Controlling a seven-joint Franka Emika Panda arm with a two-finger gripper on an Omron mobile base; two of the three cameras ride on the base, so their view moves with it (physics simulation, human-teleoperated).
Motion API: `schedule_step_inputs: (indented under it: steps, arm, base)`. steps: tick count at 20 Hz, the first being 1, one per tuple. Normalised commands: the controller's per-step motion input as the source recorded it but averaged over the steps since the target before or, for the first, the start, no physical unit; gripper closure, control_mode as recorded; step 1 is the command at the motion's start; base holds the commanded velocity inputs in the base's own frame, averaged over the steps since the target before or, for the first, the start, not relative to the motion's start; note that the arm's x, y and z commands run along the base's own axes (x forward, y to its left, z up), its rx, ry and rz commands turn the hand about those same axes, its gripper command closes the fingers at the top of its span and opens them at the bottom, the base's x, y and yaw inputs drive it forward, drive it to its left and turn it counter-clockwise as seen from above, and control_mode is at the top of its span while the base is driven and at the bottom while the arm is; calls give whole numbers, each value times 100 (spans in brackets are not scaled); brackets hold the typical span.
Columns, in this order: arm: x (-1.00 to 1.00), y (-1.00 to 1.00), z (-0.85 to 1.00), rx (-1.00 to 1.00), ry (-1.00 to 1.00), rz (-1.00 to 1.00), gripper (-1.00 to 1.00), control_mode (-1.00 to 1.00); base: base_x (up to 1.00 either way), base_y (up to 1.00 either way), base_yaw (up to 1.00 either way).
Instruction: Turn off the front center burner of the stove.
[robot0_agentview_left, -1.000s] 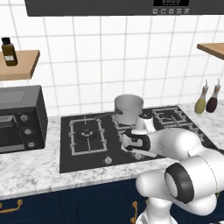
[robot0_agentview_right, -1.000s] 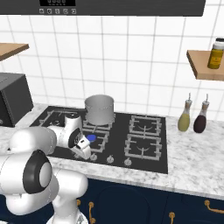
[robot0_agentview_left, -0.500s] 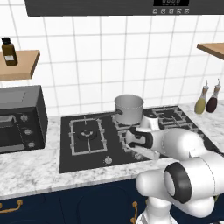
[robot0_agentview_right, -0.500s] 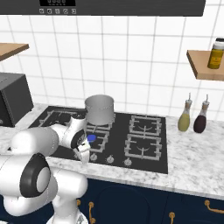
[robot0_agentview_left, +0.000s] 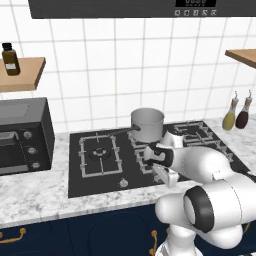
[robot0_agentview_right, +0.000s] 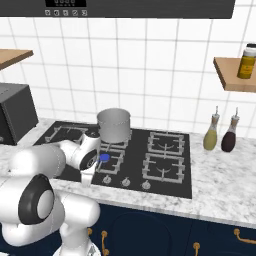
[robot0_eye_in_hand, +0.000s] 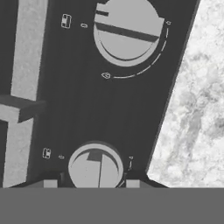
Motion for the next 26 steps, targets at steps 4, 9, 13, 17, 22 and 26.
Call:
schedule_step_inputs:
  steps: [4,9,13,17,22,26]
  arm:
    - [-1,0,-2,1,5,-92,100,-100]
    - [-1,0,-8,0,3,-99,100,-100]
    - [0,0,-11,0,5,-100,100,-100]
    - [0,0,-16,3,7,-100,100,-100]
    - [0,0,-16,4,4,-100,100,-100]
    - [0,0,-18,4,0,-100,100,-100]
  base:
    - [0,0,0]
    - [0,0,0]
    - [0,0,0]
    - [0,0,0]
    - [0,0,0]
    - [0,0,0]
